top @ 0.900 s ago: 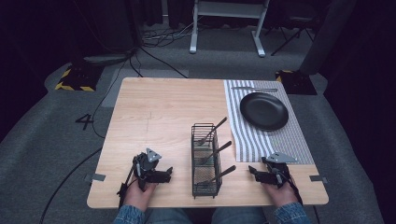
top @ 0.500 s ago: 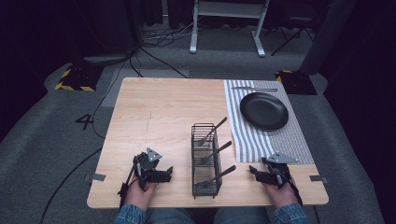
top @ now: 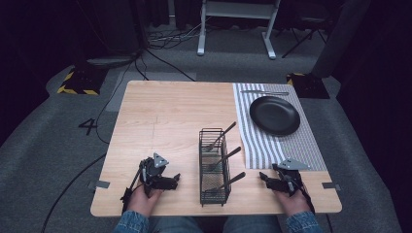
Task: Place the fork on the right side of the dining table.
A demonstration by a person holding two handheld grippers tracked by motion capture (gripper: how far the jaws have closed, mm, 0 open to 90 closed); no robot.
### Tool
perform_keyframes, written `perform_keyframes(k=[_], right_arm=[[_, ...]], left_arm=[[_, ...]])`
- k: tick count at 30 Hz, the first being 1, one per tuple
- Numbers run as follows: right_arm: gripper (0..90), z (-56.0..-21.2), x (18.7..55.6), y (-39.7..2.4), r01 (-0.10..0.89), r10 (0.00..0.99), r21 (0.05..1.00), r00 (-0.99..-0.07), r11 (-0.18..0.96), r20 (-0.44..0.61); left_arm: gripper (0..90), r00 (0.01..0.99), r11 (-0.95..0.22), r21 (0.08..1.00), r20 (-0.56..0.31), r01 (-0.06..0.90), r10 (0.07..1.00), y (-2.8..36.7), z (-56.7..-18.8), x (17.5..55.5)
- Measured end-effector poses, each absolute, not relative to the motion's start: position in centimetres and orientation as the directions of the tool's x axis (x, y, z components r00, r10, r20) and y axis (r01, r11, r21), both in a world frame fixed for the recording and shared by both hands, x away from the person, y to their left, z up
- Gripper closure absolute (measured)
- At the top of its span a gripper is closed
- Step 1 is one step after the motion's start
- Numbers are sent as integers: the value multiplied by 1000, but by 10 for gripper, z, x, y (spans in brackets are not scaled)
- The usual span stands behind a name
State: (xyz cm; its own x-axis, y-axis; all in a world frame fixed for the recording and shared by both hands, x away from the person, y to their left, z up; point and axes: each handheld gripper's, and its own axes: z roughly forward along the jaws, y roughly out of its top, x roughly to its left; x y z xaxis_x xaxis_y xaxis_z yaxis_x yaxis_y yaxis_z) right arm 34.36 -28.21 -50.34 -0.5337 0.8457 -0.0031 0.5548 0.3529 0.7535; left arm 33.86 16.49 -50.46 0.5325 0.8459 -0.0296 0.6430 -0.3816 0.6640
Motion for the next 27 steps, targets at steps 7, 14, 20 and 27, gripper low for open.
perform_keyframes(k=[7, 14, 20, 27], right_arm=[[357, -503, 343, -283, 558, 846, 750, -533, 355, -4], [428, -486, 340, -291, 574, 843, 756, -535, 313, 58], [421, -459, 331, -295, 558, 830, 760, -557, 333, 46], [422, -436, 324, -292, 559, 808, 758, -584, 336, 72]], left_arm=[[39, 533, -382, 664, -29, 643, 846, 165, -505, 339], [43, 522, -374, 665, -27, 646, 852, 163, -505, 338], [51, 535, -382, 667, -30, 640, 844, 163, -504, 339], [51, 538, -383, 667, -31, 639, 843, 163, -505, 339]])
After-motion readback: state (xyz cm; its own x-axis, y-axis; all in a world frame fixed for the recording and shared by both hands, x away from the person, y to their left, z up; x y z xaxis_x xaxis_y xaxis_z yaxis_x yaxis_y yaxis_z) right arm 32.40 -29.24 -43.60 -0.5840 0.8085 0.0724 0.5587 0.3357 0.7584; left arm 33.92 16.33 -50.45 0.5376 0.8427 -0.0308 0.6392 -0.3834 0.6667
